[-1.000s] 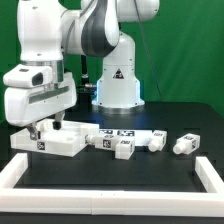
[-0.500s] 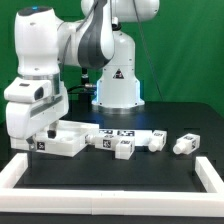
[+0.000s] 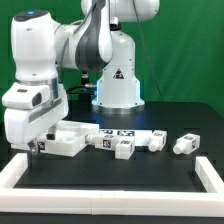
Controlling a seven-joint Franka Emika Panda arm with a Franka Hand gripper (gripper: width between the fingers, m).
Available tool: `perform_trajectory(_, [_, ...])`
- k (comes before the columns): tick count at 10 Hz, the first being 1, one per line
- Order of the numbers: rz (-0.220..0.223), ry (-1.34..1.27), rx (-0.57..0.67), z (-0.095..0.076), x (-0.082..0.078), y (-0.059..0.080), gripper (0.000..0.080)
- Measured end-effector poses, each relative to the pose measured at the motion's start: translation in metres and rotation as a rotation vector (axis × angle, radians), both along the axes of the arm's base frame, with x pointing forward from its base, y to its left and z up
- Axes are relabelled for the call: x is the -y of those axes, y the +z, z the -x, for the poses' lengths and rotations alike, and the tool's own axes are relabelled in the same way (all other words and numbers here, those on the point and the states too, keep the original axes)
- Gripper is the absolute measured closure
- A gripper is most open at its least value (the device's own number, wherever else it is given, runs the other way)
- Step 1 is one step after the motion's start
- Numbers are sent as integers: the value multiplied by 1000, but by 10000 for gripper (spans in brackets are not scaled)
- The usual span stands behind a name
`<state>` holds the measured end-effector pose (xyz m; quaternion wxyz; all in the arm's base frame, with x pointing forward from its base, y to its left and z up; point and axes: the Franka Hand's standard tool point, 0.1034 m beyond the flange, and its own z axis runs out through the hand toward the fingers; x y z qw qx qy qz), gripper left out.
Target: Assemble one leg
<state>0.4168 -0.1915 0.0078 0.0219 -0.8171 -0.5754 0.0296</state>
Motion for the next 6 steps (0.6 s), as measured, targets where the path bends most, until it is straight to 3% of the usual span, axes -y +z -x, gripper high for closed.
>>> perform_trajectory(1, [0, 0, 0, 0, 0, 0, 400])
perform_trajectory(2, [0, 0, 0, 0, 0, 0, 581])
perform_trajectory(3, [0, 0, 0, 0, 0, 0, 711])
perform_trajectory(6, [0, 0, 0, 0, 0, 0, 751])
